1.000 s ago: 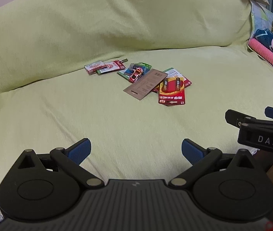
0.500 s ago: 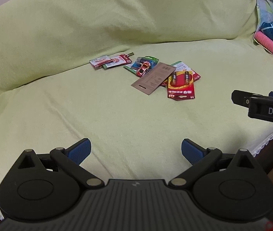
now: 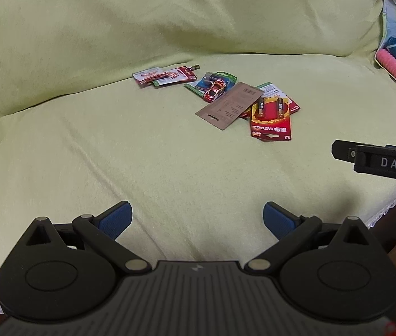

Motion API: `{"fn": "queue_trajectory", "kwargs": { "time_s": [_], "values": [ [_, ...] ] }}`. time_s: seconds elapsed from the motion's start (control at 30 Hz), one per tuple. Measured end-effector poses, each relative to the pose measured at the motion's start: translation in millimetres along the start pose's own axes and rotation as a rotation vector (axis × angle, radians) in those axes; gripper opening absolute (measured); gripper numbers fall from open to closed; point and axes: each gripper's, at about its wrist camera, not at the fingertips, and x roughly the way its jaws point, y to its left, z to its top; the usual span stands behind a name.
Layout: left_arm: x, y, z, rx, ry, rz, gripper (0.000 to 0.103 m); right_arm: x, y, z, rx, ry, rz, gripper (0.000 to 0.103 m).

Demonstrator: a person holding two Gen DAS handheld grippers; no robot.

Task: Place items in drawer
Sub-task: 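Move the right tool toward the blue scissors pack under the cards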

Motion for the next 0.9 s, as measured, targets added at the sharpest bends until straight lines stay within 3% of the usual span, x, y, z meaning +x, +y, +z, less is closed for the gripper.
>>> {"fn": "queue_trajectory", "kwargs": {
  "time_s": [0.37, 0.9],
  "values": [
    [16, 4, 12, 0.001, -0.003, 0.007, 0.101, 16, 15, 15, -0.031, 0.02, -0.031, 0.102],
    [37, 14, 35, -0.013, -0.011, 0.039, 0.1, 42, 32, 32, -0.064, 0.016, -0.009, 0.102]
  ]
}}
